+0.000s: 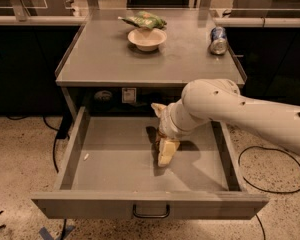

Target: Pick orange can from top drawer and place on counter

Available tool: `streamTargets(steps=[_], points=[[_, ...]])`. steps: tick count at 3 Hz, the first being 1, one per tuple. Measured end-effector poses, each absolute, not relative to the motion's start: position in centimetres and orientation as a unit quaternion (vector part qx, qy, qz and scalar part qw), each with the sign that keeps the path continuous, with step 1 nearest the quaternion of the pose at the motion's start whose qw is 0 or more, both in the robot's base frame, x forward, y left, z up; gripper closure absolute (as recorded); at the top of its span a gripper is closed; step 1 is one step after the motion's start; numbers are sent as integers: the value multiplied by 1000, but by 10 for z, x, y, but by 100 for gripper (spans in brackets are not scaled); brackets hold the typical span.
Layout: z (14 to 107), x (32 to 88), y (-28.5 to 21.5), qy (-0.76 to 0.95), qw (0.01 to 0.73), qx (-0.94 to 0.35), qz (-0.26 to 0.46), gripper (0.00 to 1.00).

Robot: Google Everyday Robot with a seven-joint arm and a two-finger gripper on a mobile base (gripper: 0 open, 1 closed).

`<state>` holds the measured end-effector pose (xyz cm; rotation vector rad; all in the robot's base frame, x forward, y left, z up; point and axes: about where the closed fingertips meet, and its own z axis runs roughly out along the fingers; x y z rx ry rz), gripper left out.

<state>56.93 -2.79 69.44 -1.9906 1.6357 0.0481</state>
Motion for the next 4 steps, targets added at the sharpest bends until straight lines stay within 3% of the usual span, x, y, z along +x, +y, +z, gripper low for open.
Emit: streamTargets(steps=[4], points=[[675,594,-79,606,262,-751,0,1]])
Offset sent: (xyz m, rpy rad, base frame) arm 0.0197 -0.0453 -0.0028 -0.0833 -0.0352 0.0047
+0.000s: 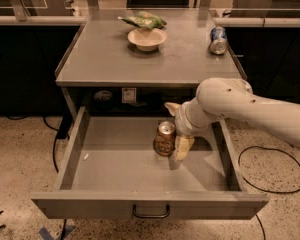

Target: Pick orange can from top drawer and place on counter

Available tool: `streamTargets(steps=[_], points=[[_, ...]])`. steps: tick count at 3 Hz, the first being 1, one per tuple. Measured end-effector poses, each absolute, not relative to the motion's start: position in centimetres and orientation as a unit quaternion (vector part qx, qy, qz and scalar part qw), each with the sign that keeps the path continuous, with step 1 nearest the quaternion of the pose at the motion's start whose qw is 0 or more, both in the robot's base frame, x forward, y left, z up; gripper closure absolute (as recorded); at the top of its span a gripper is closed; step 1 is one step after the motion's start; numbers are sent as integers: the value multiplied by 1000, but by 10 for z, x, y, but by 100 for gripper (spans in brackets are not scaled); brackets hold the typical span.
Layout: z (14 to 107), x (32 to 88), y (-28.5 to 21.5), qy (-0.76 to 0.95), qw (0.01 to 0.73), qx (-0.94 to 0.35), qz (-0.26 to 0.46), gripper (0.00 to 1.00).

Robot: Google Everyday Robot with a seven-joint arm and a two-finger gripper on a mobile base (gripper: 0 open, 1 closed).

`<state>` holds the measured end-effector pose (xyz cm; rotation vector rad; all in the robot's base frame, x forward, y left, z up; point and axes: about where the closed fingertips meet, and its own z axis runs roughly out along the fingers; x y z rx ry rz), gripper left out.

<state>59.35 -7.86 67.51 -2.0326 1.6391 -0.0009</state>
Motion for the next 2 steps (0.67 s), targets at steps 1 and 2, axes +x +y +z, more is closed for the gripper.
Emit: streamTargets(steps=[1,2], points=[[675,594,-79,606,262,-751,0,22],[675,594,-79,606,262,-751,0,46]])
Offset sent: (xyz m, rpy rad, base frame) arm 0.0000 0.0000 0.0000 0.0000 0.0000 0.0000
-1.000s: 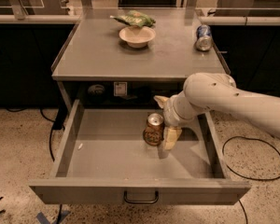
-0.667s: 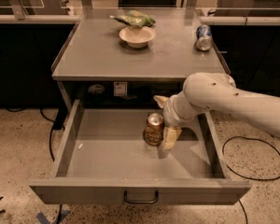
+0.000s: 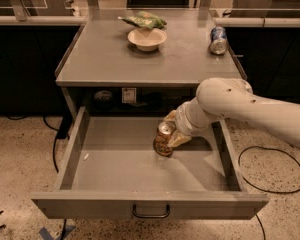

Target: Pick orange can from top drawer and place on counter

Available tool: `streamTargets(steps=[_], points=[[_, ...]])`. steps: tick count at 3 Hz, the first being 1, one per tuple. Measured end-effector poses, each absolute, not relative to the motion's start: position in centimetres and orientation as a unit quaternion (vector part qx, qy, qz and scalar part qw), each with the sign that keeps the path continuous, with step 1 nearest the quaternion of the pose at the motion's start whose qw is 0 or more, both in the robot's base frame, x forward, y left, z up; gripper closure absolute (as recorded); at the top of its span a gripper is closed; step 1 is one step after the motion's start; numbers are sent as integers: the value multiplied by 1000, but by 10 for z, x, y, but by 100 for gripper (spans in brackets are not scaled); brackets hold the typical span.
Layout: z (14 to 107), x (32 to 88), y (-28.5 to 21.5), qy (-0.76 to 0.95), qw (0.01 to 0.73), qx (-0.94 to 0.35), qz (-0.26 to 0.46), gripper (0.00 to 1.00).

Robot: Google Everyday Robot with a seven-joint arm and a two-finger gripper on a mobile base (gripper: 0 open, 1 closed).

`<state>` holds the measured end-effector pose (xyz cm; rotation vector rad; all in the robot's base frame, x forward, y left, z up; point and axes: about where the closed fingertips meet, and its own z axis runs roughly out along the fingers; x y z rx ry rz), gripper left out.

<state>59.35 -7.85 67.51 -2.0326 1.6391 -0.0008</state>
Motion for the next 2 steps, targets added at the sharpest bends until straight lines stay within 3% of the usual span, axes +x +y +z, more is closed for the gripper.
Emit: streamTargets(steps=[2], points=[[675,593,-79,606,262,-751,0,92]])
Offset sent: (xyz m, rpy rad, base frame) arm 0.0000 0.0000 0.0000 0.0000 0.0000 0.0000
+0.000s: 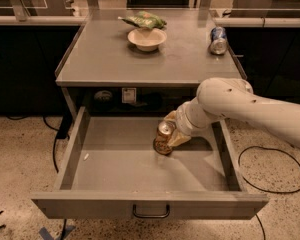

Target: Pick orange can from top drawer and place on counter

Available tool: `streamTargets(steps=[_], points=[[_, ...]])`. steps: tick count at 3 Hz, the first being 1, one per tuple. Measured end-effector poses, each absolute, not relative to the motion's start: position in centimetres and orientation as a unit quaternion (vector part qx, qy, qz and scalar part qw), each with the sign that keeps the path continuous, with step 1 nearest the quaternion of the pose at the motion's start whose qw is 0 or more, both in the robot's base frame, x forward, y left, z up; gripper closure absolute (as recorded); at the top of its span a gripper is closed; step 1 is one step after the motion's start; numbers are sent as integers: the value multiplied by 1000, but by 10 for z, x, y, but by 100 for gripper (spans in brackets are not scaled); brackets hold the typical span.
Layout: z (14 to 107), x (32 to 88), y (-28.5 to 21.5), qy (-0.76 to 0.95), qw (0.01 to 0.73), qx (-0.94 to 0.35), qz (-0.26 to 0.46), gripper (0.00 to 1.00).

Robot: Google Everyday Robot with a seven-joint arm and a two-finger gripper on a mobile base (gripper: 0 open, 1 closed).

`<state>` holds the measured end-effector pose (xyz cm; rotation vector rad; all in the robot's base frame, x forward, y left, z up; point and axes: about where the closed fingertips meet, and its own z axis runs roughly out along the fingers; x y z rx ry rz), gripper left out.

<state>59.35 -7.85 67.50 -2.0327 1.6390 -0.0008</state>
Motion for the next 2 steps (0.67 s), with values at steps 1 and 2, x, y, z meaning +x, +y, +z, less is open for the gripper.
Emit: streamTargets(steps=[1,2], points=[[675,593,-78,606,262,-751,0,100],[680,593,-77,603,263,-754,-1,100]])
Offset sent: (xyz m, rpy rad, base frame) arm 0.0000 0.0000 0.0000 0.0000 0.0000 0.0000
